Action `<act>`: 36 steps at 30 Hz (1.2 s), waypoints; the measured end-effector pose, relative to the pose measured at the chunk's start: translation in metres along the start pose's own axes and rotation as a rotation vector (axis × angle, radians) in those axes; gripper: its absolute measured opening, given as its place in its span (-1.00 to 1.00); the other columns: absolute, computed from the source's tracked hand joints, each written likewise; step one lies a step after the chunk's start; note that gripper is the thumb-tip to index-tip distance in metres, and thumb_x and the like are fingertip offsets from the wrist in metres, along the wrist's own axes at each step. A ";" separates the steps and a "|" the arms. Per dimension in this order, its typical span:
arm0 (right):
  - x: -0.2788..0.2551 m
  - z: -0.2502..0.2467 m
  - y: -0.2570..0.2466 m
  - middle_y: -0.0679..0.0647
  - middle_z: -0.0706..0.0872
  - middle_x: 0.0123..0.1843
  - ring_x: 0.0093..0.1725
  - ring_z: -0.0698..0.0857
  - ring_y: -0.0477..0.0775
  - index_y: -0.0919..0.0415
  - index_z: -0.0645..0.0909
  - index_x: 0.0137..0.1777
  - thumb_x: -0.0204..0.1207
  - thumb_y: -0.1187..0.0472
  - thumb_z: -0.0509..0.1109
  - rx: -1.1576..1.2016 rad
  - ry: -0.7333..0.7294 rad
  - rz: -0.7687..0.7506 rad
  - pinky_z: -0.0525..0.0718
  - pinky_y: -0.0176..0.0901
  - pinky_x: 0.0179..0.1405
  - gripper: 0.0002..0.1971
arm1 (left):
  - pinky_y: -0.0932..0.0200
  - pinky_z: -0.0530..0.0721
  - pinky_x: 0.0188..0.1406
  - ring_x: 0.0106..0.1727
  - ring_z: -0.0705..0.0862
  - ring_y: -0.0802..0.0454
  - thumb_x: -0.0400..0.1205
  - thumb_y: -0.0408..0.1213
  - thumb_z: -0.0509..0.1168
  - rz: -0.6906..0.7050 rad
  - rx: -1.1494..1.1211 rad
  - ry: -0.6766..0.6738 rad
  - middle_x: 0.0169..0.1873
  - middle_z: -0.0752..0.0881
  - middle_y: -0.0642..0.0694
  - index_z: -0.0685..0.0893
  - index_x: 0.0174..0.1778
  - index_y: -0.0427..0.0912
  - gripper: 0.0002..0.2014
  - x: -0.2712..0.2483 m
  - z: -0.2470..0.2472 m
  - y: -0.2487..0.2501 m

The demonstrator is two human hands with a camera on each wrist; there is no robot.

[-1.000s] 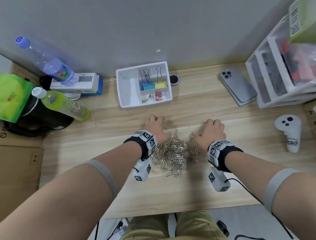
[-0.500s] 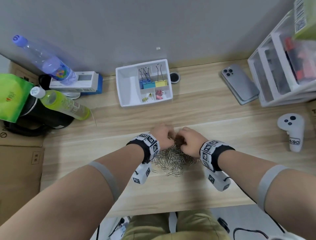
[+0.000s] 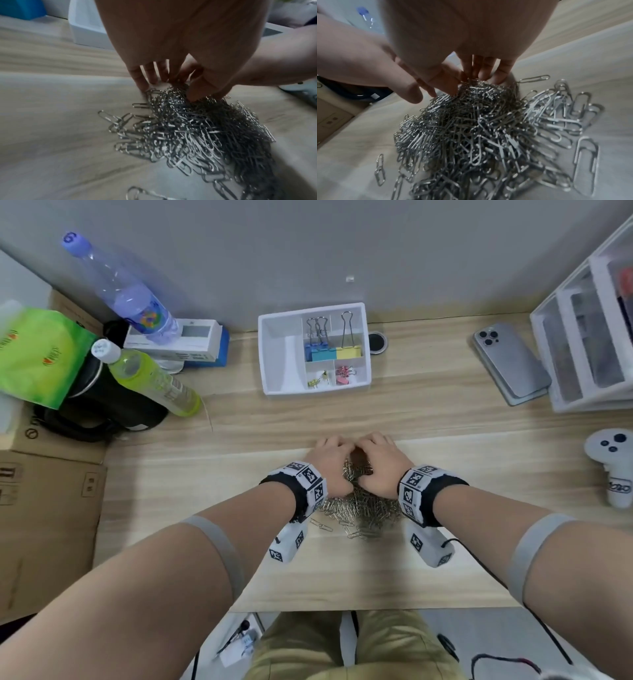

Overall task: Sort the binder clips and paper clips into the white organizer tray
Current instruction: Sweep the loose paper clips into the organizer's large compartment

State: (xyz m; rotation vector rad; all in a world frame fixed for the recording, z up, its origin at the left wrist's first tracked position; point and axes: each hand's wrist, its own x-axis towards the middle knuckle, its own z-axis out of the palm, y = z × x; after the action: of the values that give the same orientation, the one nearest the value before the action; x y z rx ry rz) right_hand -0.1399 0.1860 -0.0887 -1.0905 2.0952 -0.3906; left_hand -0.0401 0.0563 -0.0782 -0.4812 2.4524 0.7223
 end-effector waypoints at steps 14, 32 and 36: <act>-0.017 0.009 -0.019 0.08 0.46 0.37 0.42 0.35 0.11 0.12 0.43 0.48 0.27 -0.20 0.41 -0.159 0.033 -0.024 0.48 0.08 0.39 -0.22 | -0.06 0.59 0.30 0.33 0.47 -0.11 -0.01 0.27 0.42 -0.259 -0.005 0.136 0.35 0.34 -0.11 0.13 0.59 -0.11 0.23 -0.078 0.009 -0.054; -0.029 0.024 -0.014 0.09 0.53 0.26 0.32 0.46 0.12 0.18 0.53 0.36 0.36 -0.02 0.35 0.031 0.194 0.002 0.51 -0.04 0.31 -0.44 | 0.02 0.68 -0.20 -0.08 0.73 -0.19 0.29 -0.17 0.62 -0.043 -0.118 0.008 -0.04 0.68 -0.21 0.27 0.23 -0.28 -0.23 -0.037 0.040 -0.002; -0.021 0.011 -0.017 0.09 0.55 0.24 0.29 0.51 0.11 0.21 0.54 0.35 0.43 0.07 0.38 0.029 0.235 -0.019 0.53 -0.06 0.27 -0.51 | -0.05 0.75 -0.17 -0.07 0.72 -0.19 0.27 -0.27 0.61 -0.040 -0.183 -0.019 -0.03 0.67 -0.22 0.24 0.28 -0.28 -0.20 -0.034 0.035 0.003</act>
State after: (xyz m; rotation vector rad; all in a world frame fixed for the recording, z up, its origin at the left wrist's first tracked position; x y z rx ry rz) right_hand -0.1148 0.1932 -0.0769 -1.0924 2.2768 -0.5805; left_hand -0.0011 0.0848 -0.0822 -0.5877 2.3633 0.9348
